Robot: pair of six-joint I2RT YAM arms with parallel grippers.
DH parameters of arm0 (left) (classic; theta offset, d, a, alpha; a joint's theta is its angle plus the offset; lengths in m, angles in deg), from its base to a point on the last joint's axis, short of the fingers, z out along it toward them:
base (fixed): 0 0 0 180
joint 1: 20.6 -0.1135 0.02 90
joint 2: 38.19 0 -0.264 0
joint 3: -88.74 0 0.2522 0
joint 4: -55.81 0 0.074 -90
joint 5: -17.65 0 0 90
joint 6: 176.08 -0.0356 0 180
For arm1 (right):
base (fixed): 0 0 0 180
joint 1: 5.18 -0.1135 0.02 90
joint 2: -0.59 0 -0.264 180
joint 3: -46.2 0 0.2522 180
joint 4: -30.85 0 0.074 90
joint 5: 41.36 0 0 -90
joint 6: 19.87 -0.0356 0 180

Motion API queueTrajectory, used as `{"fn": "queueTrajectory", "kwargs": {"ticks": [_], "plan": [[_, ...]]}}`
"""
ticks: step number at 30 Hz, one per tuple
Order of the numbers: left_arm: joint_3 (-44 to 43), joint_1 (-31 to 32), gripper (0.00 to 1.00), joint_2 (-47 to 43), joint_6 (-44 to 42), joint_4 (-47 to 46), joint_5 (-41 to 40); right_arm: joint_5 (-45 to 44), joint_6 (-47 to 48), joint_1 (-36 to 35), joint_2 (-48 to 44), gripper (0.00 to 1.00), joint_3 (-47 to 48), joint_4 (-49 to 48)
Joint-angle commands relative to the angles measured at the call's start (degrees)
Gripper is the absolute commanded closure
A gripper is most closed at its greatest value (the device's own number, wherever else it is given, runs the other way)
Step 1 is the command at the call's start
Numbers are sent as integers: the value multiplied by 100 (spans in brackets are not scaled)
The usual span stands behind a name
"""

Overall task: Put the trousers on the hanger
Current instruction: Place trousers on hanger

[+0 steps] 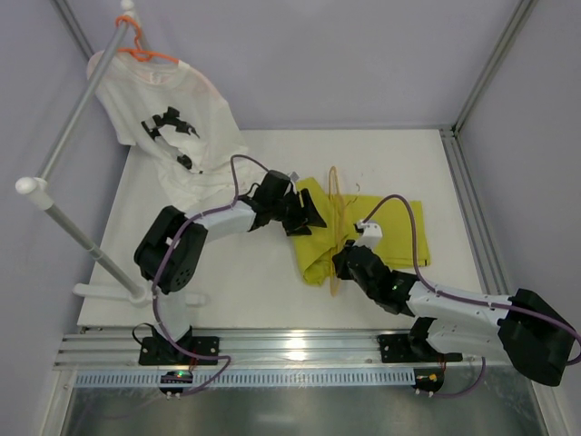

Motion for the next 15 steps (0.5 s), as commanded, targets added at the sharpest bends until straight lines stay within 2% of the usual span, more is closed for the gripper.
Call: {"fn": "queueTrajectory", "kwargs": {"ticks": [1,6,15], "plan": [[329,62,38,-420,-89,-1027,306,27,76,-57,160,96,229,92],[312,167,33,-535,-202,-1530,578,35,85,-75,178,96,273,74],[-312,335,32,-236,-256,-1469,596,27,103,-92,213,96,317,83]]}}
